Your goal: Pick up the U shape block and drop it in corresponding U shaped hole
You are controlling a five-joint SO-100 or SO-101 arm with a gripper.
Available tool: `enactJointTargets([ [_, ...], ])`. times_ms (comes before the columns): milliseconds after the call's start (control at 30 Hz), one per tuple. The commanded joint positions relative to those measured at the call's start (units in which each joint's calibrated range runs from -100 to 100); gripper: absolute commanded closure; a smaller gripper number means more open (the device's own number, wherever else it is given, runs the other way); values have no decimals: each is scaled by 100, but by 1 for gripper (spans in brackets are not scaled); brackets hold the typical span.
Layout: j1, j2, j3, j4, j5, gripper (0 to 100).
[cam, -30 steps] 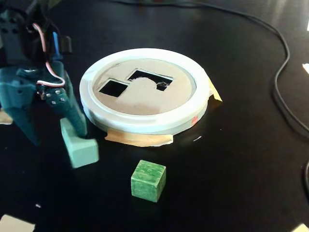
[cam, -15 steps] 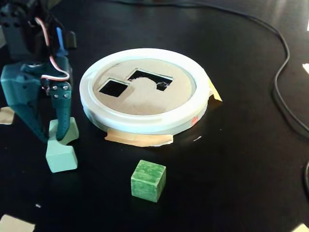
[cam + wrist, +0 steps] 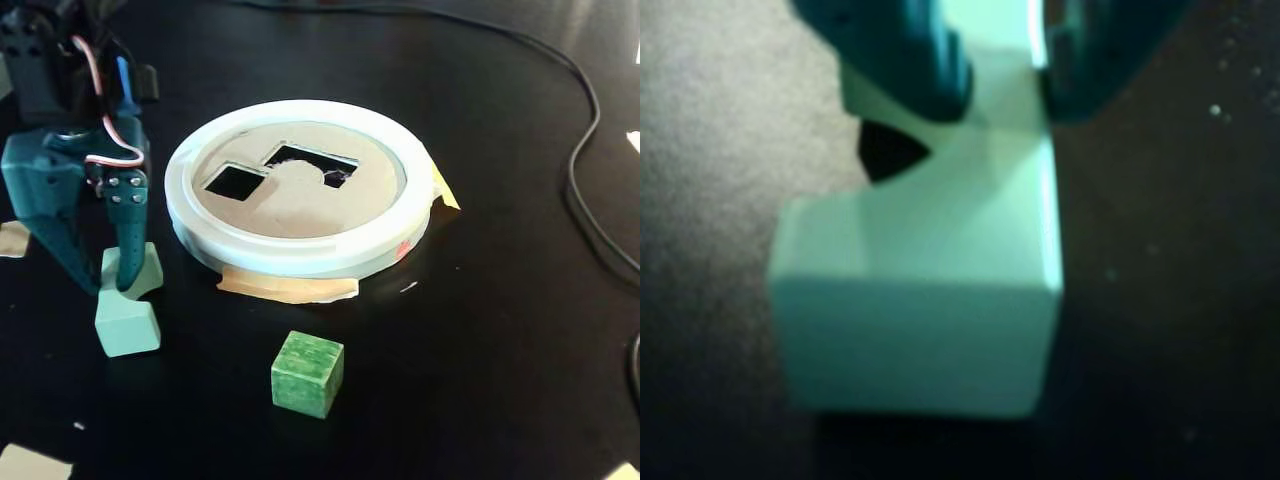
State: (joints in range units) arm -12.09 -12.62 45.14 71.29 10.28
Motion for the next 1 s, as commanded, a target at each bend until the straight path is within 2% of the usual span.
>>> enactJointTargets([
  [0, 123, -140, -462, -49, -24, 95],
  [200, 123, -140, -744, 71, -63, 95],
  [433, 110, -167, -1263, 693, -987, 96],
  [633, 110, -1591, -2201, 1687, -1690, 95],
  [733, 98, -2137, -2474, 1707, -2012, 95],
  [967, 85, -2899, -2584, 1767, -2129, 95],
])
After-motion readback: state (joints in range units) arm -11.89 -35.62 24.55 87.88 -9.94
